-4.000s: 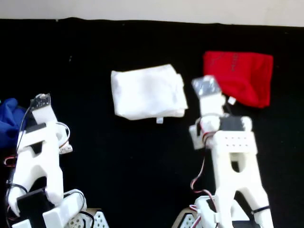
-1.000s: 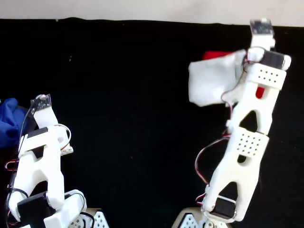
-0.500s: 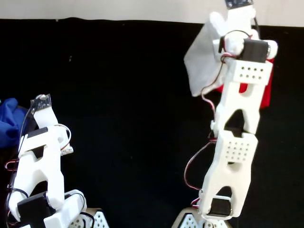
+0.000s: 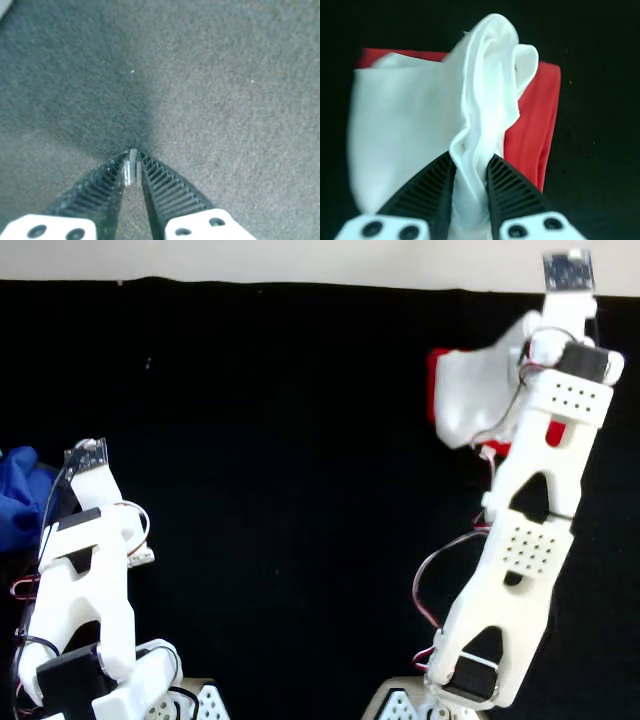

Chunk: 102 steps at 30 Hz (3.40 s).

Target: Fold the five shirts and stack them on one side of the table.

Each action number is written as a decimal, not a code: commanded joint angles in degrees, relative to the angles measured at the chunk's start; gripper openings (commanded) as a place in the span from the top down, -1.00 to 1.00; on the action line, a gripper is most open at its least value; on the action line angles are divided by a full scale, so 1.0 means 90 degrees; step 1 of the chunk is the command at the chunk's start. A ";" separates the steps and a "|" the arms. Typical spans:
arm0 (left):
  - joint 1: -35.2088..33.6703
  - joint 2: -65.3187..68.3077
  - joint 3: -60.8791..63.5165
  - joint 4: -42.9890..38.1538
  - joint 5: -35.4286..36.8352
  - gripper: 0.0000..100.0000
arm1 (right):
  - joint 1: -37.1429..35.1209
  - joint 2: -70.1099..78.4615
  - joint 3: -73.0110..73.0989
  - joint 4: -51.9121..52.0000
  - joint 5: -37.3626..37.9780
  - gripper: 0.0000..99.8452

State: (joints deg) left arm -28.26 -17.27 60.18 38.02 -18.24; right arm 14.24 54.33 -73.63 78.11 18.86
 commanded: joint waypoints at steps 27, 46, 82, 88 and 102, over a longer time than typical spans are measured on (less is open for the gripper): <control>0.0063 0.0015 0.0005 -0.0225 -0.0049 0.98 | 0.0181 0.0103 -0.1949 0.0415 0.0684 0.54; 0.0063 0.0015 0.0005 -0.0225 -0.0049 0.98 | 0.1158 0.1255 -0.1665 0.0015 0.0723 0.93; 0.0063 0.0015 0.0005 -0.0234 -0.0049 0.98 | 0.0611 0.1499 -0.2916 0.0484 0.0186 0.58; 0.0063 0.0015 0.0005 -0.0234 -0.0049 0.98 | 0.0806 0.1910 -0.2916 0.0073 0.0186 0.58; 0.0063 0.0015 0.0005 -0.0234 -0.0049 0.98 | 0.0864 0.2076 -0.2984 -0.0269 0.0166 0.88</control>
State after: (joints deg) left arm -28.26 -17.27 60.26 38.02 -18.24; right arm 21.10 74.81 -94.81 78.02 21.23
